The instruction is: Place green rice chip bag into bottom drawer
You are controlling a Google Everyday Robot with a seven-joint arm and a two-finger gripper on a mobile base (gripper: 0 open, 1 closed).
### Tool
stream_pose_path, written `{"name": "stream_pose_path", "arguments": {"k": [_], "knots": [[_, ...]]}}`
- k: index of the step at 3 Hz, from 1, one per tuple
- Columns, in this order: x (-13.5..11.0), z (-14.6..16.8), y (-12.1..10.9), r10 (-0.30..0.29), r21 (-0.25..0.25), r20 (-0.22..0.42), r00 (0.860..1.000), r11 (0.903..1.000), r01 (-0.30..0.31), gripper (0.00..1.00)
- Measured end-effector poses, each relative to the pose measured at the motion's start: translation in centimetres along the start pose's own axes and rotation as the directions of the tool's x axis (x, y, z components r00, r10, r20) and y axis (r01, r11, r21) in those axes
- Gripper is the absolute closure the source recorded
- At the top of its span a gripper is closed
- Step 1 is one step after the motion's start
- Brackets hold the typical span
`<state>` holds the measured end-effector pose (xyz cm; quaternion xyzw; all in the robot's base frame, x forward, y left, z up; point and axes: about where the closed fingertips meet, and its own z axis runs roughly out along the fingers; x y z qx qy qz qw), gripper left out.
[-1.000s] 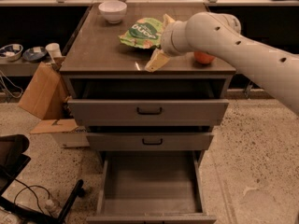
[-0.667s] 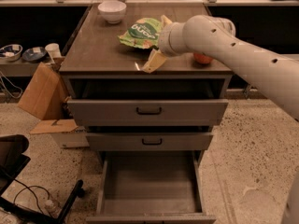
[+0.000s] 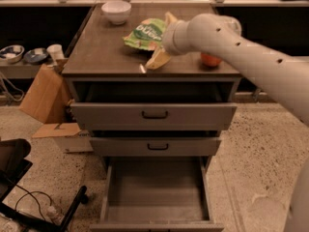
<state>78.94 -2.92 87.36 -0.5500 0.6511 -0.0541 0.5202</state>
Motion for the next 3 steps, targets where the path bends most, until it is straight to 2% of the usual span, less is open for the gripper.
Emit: {"name": "stream_pose_path", "arguments": {"k": [1, 2, 3], "knots": [[-0.2, -0.3, -3.1, -0.019, 0.031, -0.004, 1.000, 0.9993, 0.020, 0.06], [-1.3, -1.7, -7.3, -0.054, 0.072, -0.009, 0.998, 0.9959, 0.055, 0.00], [-1.7, -2.2, -8.4, -0.056, 0.088, -0.005, 0.998, 0.9945, 0.056, 0.00]]}}
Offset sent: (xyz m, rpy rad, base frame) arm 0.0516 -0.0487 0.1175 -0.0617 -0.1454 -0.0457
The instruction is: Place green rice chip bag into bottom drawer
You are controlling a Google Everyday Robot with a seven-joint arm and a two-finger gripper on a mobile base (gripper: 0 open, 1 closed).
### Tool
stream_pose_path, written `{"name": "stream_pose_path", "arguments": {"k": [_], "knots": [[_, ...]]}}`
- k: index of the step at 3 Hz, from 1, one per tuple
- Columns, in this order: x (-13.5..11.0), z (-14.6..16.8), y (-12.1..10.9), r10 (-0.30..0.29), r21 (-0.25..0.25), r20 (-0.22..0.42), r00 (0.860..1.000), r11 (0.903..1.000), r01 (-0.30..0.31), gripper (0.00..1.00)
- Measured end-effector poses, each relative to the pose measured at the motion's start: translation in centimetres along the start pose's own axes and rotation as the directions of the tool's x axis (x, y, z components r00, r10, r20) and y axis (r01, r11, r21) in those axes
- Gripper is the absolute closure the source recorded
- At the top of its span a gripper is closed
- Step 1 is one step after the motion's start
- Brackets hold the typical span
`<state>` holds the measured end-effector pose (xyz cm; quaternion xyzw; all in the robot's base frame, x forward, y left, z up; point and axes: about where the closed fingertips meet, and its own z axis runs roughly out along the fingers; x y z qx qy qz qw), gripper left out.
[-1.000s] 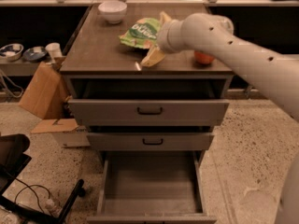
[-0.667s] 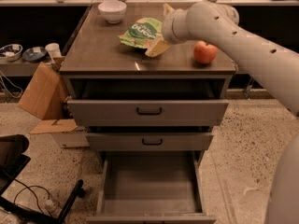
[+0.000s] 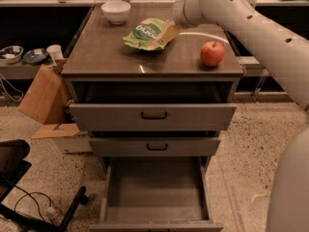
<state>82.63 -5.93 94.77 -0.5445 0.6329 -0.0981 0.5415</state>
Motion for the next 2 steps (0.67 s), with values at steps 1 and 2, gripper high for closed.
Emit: {"name": "stream_pose_path", "arguments": {"k": [1, 2], "knots": [[-0.5, -0.4, 1.9, 0.001, -0.038, 0.000, 1.000, 0.9993, -0.001, 0.00], [-1.3, -1.4, 3.0, -0.014, -0.067, -0.002, 1.000, 0.9977, 0.014, 0.00]]}}
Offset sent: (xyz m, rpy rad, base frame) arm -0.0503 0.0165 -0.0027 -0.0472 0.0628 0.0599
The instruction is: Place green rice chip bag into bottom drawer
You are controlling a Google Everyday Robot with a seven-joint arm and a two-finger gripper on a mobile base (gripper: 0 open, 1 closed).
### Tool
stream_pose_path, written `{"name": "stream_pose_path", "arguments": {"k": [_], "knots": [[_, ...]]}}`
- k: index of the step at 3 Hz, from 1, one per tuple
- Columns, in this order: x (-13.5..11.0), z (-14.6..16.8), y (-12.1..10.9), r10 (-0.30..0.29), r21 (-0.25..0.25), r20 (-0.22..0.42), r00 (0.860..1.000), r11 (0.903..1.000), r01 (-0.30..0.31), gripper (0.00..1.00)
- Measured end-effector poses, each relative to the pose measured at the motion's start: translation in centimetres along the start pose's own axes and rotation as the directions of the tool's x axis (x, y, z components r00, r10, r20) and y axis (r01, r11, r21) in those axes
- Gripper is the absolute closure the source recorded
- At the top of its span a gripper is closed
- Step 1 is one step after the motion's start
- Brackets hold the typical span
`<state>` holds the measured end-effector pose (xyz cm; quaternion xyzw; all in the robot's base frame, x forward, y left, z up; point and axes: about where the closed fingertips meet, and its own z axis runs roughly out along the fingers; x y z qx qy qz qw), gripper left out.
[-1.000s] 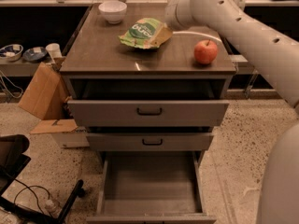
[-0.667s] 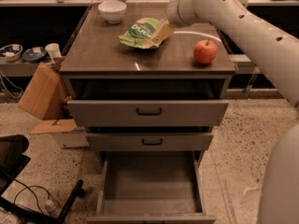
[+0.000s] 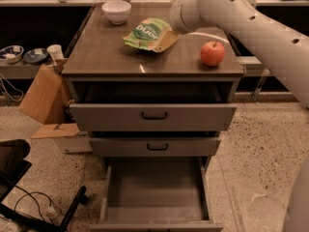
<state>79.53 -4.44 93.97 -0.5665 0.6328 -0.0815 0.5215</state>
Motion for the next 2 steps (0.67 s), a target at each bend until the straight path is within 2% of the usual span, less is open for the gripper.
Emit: {"name": "stream_pose_path", "arguments": {"k": [1, 2], "knots": [[0.4, 0.5, 1.2, -0.038, 0.017, 0.003, 0.999, 0.9991, 0.038, 0.00], [1.6, 2.0, 2.7, -0.031, 0.067, 0.022, 0.999, 0.9973, 0.029, 0.00]]}}
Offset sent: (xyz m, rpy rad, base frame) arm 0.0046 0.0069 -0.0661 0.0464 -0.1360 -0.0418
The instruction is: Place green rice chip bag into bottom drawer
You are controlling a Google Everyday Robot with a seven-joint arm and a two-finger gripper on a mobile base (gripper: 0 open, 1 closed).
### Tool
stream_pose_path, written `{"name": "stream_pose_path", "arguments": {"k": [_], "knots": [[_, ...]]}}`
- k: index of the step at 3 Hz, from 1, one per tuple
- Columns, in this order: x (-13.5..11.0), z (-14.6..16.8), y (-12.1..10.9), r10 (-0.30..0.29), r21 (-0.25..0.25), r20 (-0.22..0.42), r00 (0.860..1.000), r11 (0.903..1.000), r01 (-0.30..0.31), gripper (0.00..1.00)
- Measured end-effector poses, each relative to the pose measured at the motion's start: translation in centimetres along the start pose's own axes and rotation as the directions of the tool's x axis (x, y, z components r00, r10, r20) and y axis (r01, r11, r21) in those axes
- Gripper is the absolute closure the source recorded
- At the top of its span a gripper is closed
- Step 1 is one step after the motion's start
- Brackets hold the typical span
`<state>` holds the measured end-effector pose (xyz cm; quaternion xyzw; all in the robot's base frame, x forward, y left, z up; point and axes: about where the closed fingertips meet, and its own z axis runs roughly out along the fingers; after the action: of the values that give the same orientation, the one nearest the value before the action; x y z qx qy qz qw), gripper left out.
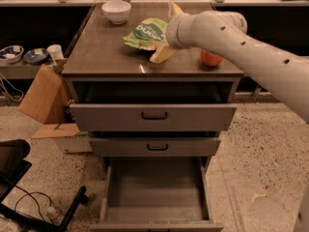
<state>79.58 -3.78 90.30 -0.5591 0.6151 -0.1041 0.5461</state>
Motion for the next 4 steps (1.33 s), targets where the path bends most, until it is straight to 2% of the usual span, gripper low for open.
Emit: {"name": "stream_pose_path", "arguments": {"k": [1, 2, 3, 4], "knots": [[0.9, 1.5, 0.3, -0.006, 0.050, 0.021, 1.000, 0.9988, 0.005, 0.00], [1.3, 3.0, 0.0, -0.021, 0.084, 0.031, 0.999, 0.9963, 0.018, 0.18], [1.2, 3.1, -0.1, -0.022, 0.087, 0.033, 0.999, 0.9960, 0.019, 0.41], [1.2, 3.1, -0.1, -0.022, 0.087, 0.033, 0.999, 0.9960, 0.019, 0.72]]}}
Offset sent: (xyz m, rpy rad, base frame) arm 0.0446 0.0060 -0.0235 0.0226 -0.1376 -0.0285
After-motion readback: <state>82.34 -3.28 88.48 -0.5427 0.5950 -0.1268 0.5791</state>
